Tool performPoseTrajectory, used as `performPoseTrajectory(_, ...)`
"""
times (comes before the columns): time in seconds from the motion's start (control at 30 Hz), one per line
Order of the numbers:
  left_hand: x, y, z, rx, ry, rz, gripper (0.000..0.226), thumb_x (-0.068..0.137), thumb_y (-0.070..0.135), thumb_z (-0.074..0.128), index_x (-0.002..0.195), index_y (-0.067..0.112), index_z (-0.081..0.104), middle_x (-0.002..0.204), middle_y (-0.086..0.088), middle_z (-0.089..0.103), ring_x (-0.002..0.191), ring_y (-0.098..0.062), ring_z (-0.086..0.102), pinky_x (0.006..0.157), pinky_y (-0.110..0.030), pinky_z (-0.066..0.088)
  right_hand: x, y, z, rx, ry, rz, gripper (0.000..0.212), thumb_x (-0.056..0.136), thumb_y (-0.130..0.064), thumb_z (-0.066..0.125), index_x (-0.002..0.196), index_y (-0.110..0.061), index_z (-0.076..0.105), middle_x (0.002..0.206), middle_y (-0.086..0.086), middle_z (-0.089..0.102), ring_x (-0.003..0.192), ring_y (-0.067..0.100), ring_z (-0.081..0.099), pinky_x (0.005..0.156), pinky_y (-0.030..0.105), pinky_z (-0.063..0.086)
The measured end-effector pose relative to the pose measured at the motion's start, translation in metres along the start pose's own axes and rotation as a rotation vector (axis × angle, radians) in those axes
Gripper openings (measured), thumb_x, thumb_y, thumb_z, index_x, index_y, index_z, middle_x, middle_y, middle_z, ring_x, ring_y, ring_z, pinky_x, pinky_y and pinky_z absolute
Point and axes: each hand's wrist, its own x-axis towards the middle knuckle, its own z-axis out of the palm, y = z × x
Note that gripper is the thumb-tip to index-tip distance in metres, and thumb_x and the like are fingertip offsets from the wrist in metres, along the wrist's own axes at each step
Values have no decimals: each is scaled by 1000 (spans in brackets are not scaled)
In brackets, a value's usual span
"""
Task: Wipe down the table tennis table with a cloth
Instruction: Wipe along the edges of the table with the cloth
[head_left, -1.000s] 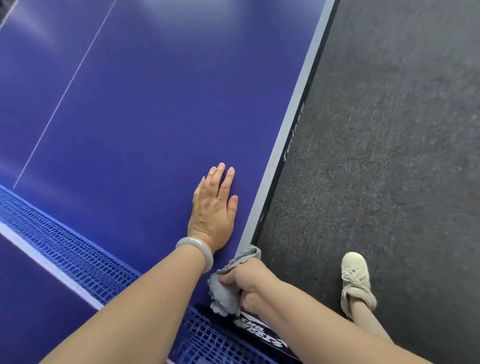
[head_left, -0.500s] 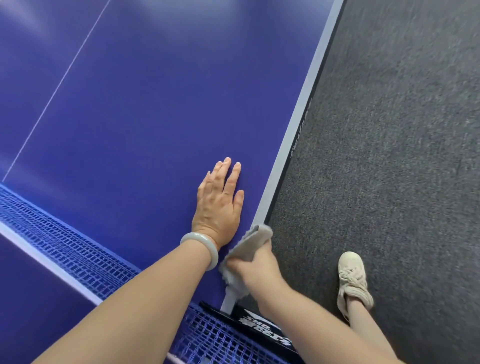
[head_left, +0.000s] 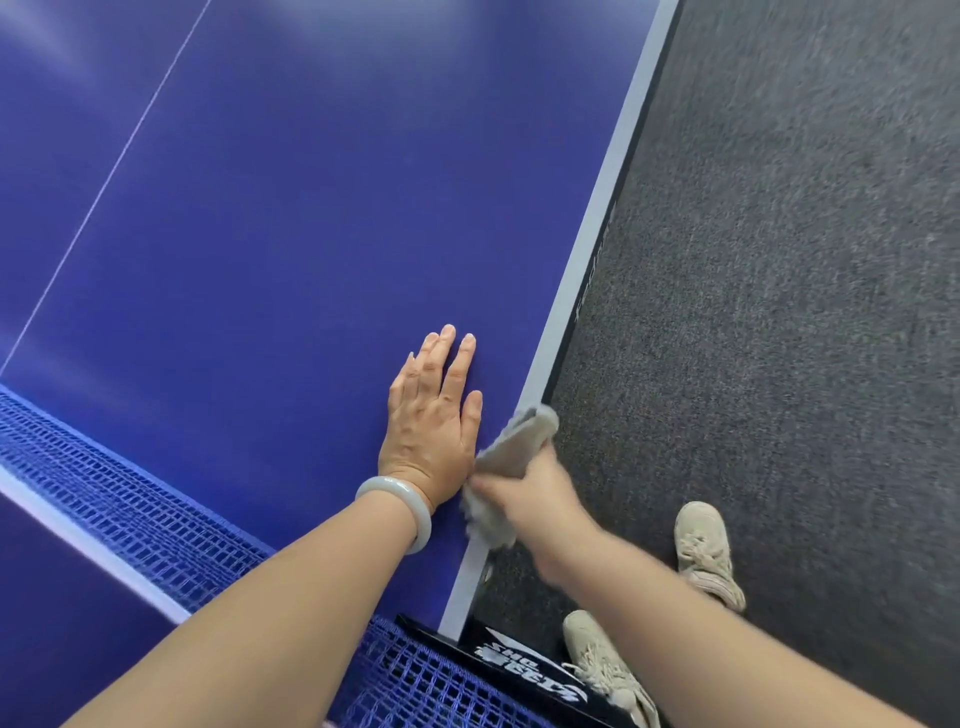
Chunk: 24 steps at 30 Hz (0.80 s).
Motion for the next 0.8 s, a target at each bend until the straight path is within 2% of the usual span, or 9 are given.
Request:
performPoseTrajectory(0.07, -1, 0, 1, 6, -6, 0, 60, 99, 39, 19, 155, 21, 21, 163, 0, 14, 150, -17, 10, 123, -40, 10, -17, 29, 10, -150, -13, 61, 67, 86, -12, 74, 141, -21, 37, 123, 5, 61, 105, 19, 64, 84, 26, 52)
performPoseTrajectory(0.17, 0, -1, 1, 10, -17, -1, 59, 99, 40, 18, 156, 22, 19, 163, 1, 13, 150, -16, 8, 123, -40, 9, -20, 43, 15, -131, -63, 199, 60, 85, -16, 76, 135, -11, 43, 125, 10, 62, 112, 24, 63, 98, 38, 52)
performPoseTrajectory(0.27, 1, 0, 1, 18, -28, -5, 60, 99, 40, 17, 156, 23, 18, 164, 2, 11, 151, -16, 8, 123, -39, 10, -8, 28, 9, 76, -122, 350, 17, 85, -1, 74, 98, -6, 63, 98, 13, 70, 92, 28, 68, 88, 46, 56)
performPoseTrajectory(0.33, 1, -2, 2, 28, -29, -10, 60, 99, 41, 16, 156, 23, 17, 164, 3, 9, 151, -15, 6, 123, -38, 9, 5, 10, 0, 154, -120, 364, 13, 85, 6, 71, 91, -3, 65, 84, 11, 68, 79, 25, 66, 69, 40, 57)
performPoseTrajectory(0.43, 0, -3, 2, 16, -23, -9, 60, 99, 41, 17, 156, 23, 18, 164, 4, 9, 151, -15, 6, 122, -36, 8, 31, -31, -22, 243, -8, 144, 12, 89, 5, 66, 96, -3, 61, 81, 11, 70, 72, 25, 68, 52, 38, 58)
performPoseTrajectory(0.5, 0, -3, 2, 8, -19, -8, 60, 99, 42, 17, 156, 24, 18, 164, 5, 9, 151, -14, 6, 122, -35, 7, 49, -54, -33, 213, 80, -35, 10, 92, -2, 66, 100, -3, 62, 93, 15, 73, 83, 30, 72, 64, 44, 61)
performPoseTrajectory(0.6, 0, -3, 2, 7, -16, -13, 59, 99, 43, 16, 156, 27, 15, 164, 6, 8, 151, -12, 3, 122, -34, 4, 58, -52, -23, 114, 243, -188, 39, 94, -15, 67, 130, -11, 52, 118, 9, 67, 102, 23, 67, 88, 41, 56)
performPoseTrajectory(0.73, -2, -1, 1, -12, -15, -27, 58, 100, 41, 20, 156, 29, 14, 164, 9, 6, 150, -8, 0, 121, -32, 2, 34, 8, 13, 197, 324, -325, 48, 98, -26, 59, 142, -23, 39, 126, 1, 59, 115, 16, 61, 92, 49, 55)
performPoseTrajectory(0.8, -1, 0, 2, -28, -6, -26, 58, 99, 41, 20, 156, 28, 16, 164, 8, 8, 150, -7, 0, 121, -31, 1, 29, 31, 21, 214, 316, -350, 49, 98, -22, 58, 143, -18, 38, 126, -2, 57, 114, -1, 58, 90, 30, 56)
